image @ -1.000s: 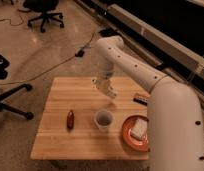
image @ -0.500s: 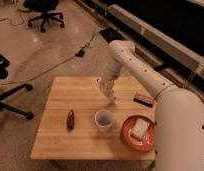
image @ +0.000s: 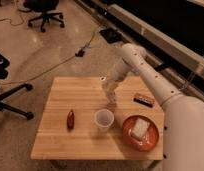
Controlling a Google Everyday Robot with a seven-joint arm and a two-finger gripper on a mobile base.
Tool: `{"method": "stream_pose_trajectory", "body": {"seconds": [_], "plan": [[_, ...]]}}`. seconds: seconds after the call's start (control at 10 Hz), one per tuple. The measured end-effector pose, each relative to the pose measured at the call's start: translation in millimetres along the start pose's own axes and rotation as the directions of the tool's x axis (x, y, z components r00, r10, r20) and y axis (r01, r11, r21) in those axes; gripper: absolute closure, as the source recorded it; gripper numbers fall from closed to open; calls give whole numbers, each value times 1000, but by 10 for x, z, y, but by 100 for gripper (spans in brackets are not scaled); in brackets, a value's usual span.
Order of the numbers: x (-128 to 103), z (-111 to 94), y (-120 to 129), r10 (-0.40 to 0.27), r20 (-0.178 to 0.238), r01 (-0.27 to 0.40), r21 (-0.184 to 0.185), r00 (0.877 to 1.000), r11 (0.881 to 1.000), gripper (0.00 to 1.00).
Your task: Stand the bottle upright
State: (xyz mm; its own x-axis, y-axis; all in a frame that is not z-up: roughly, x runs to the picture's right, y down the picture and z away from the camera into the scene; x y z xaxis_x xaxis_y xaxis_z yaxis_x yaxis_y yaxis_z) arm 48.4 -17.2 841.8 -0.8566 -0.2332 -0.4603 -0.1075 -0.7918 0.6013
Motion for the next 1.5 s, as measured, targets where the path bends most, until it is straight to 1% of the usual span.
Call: {"method": "stream_pose_trajectory", "body": {"seconds": [0.2,0.5,0.6,0.7,0.8,0.9,1.1,1.3,1.5], "plan": [[-81,-47,1,34,-55,-36,-44,998,998,100],[-177,-20,-13,87,-138,-103,-107,987,989,100],[-241,-37,-26,101,-161,-124,-140,982,982,100],[-235,-31,-32,105,-170,-131,-151,980,980,99],[-229,-28,-35,109,-179,-139,-164,978,976,95],[-288,-49,-59,122,-189,-158,-188,974,969,84],[-315,-55,-79,129,-206,-173,-213,970,962,66],[-319,-21,-101,132,-210,-179,-221,969,959,44],[-333,12,-117,136,-206,-181,-219,969,959,25]]}}
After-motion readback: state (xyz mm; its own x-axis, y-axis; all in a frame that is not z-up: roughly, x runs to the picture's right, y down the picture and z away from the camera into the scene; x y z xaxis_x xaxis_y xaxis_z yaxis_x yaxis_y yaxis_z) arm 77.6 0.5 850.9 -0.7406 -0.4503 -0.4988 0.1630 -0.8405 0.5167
